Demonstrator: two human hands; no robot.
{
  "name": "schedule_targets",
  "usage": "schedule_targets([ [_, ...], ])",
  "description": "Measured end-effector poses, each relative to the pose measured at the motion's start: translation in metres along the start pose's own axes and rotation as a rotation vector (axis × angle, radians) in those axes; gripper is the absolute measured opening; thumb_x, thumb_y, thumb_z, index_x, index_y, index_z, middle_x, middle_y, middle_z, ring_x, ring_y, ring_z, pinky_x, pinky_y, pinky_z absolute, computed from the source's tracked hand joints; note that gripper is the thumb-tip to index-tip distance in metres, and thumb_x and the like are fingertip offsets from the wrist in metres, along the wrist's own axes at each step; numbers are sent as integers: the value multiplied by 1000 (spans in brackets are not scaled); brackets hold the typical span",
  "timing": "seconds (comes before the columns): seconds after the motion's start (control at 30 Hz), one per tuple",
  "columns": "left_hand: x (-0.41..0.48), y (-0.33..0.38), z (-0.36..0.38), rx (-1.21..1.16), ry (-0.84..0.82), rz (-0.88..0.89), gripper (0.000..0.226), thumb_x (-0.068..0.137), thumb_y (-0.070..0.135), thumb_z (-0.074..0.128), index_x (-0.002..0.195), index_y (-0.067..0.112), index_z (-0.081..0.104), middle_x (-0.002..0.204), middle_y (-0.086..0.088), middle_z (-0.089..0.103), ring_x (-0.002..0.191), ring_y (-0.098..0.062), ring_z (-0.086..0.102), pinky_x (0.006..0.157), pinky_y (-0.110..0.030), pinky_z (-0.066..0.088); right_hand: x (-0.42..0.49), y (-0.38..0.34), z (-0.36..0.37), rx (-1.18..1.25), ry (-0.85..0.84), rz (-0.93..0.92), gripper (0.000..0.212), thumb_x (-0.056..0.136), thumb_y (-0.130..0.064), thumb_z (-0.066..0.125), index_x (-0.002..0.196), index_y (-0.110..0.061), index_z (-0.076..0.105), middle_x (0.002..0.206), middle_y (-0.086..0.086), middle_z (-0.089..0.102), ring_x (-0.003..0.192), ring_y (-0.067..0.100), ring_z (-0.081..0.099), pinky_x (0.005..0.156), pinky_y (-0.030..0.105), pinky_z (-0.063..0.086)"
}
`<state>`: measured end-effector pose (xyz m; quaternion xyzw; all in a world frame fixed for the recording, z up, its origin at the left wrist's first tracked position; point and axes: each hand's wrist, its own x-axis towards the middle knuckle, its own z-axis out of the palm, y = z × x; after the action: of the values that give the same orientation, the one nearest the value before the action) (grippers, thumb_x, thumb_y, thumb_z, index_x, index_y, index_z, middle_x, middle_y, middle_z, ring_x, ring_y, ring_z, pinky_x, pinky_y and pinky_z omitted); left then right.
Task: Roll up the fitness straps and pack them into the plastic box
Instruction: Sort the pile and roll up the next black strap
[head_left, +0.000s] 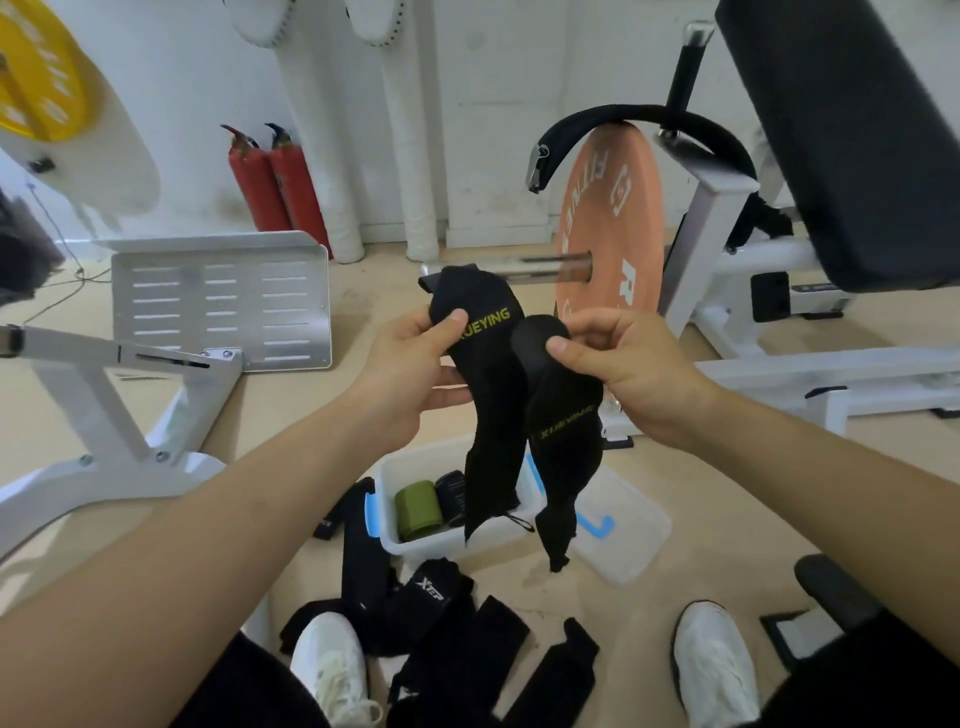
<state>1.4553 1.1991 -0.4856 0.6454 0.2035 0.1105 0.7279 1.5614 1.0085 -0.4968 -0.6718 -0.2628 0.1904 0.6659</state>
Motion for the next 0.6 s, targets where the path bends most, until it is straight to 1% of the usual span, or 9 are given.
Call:
schedule_targets([
  [0.13,-1,1,5,-10,-21,-2,26,106,28,51,124,15,65,106,-6,76,82,-22,78,63,-29,61,0,5,16,-92,28,-16,13,86,-7,76,98,-4,70,82,20,72,82,24,71,83,30,58],
  [0.2,-2,2,7,-25,-25,6,24,107,28,50,121,15,65,101,-5,76,79,-22,78,61,-29,60,0,10,21,-123,23,-6,13,85,-9,78,93,-8,68,76,14,71,80,21,70,82,24,57],
  [0.27,-3,3,8,-32,-33,21,24,107,28,50,120,15,66,99,-4,77,82,-24,78,62,-31,61,0,15,25,-136,47,3,15,84,-11,80,90,-11,66,76,17,71,79,19,69,80,20,55],
  [0.33,-3,3,8,-36,-37,29,24,107,27,50,123,16,65,102,-5,78,88,-27,78,66,-33,62,0,19,27,-164,97,7,21,81,-15,83,90,-8,65,82,22,71,79,19,67,79,21,54],
  [0.37,-3,3,8,-37,-36,32,25,107,27,49,124,17,65,105,-5,78,90,-28,77,67,-34,63,1,20,27,-200,123,8,26,79,-19,84,93,-9,65,85,19,71,80,16,66,79,24,53],
  [0.43,-3,4,6,-33,-40,41,26,108,27,49,126,17,64,108,-6,78,93,-29,77,71,-37,63,3,21,25,-258,133,33,39,76,-30,87,104,-16,64,100,2,68,88,11,65,83,26,52],
  [0.5,-4,5,5,-23,-62,56,26,108,26,49,126,17,64,108,-6,78,94,-29,77,72,-37,63,2,17,22,-228,25,61,46,77,-31,86,116,-21,63,114,-7,67,98,10,68,85,25,54],
  [0.53,-4,6,5,-13,-74,65,26,107,26,49,125,17,64,107,-5,78,94,-29,77,71,-37,63,1,16,21,-188,-46,65,44,80,-26,84,118,-20,65,115,-8,70,99,8,69,83,21,54],
  [0.6,-6,6,6,12,-78,83,23,107,25,50,121,17,66,103,-4,78,92,-28,77,69,-36,62,-1,15,21,-77,-142,80,36,84,-10,79,118,-11,69,110,0,76,99,7,72,78,17,55],
])
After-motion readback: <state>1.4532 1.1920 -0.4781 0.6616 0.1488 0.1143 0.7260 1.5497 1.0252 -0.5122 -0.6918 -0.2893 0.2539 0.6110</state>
